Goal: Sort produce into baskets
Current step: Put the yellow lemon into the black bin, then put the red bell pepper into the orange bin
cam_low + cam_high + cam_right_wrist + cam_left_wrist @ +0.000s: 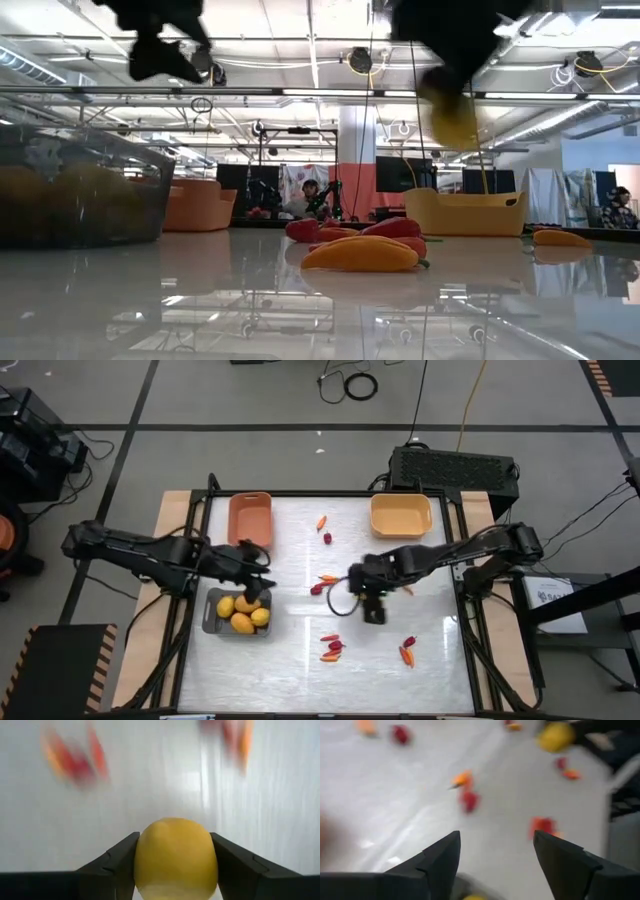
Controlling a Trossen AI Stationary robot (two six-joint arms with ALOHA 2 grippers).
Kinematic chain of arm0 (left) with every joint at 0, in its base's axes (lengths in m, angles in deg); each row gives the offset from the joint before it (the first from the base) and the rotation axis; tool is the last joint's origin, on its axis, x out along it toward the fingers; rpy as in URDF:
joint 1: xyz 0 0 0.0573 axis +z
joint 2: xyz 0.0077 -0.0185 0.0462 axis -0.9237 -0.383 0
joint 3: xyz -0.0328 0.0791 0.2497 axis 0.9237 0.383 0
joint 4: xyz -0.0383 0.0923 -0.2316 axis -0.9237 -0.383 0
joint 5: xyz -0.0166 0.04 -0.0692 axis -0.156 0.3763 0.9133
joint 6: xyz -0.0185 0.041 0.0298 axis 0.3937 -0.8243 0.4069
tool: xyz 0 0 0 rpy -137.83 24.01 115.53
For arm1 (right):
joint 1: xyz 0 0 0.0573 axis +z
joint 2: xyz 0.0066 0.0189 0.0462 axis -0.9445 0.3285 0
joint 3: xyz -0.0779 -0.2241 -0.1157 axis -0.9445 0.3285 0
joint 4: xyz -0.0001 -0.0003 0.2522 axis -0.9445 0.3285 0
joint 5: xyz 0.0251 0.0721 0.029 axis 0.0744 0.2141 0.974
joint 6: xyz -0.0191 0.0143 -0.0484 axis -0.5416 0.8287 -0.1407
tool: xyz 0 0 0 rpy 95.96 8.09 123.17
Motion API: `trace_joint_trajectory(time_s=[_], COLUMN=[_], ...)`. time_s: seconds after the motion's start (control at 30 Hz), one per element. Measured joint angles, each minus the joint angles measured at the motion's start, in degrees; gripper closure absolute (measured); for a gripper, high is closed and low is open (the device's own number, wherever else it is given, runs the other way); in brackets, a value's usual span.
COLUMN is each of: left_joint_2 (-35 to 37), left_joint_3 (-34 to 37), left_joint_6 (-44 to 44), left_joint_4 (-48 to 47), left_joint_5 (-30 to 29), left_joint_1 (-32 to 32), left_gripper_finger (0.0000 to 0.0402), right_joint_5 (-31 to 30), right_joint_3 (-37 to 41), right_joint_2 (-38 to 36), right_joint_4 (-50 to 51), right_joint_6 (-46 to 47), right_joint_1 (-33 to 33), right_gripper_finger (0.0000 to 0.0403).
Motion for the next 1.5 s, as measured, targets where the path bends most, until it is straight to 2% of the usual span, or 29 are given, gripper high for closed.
trace_joint_trajectory(time_s=[0.17,0.37,0.53,0.6,0.8,0.93,1.17,1.3,1.5], left_joint_2=[2.42,2.44,2.43,2.43,2.43,2.43,2.41,2.43,2.43], left_joint_3=[-1.64,-1.61,-1.61,-1.61,-1.61,-1.61,-1.59,-1.59,-1.57], left_joint_6=[5.05,9.57,7.51,6.78,6.77,6.71,6.71,6.64,6.23], left_joint_4=[-14.55,-26.66,-30.02,-31.78,-35.76,-35.55,-35.56,-35.53,-34.72], left_joint_5=[-4.03,-2.36,0.49,0.94,1.21,0.68,0.43,-0.65,-1.65], left_joint_1=[0.0,-0.15,-0.17,-0.15,-0.15,-0.17,-0.22,-0.22,-0.22], left_gripper_finger=[0.017,0.0174,0.0174,0.0174,0.0174,0.0174,0.0174,0.0174,0.0174], right_joint_5=[-0.04,-0.04,-0.02,-0.04,0.19,-0.1,-0.2,-0.24,-0.09], right_joint_3=[-0.92,-0.86,-0.89,-1.99,-11.59,-18.36,-27.83,-30.95,-38.88], right_joint_2=[1.01,9.14,19.63,24.05,35.93,40.41,41.99,41.48,41.46], right_joint_4=[-31.08,-62.35,-83.67,-87.53,-86.42,-84.28,-63.41,-55.2,-36.84], right_joint_6=[-6.87,-14.49,-15.8,-15.1,-10.57,-11.06,-8.83,-9.64,-6.52], right_joint_1=[0.0,0.0,-0.25,-0.52,-1.08,-1.07,-1.35,-2.05,-2.47], right_gripper_finger=[0.0195,0.0195,0.0195,0.0195,0.0187,0.0174,0.0128,0.0098,0.0079])
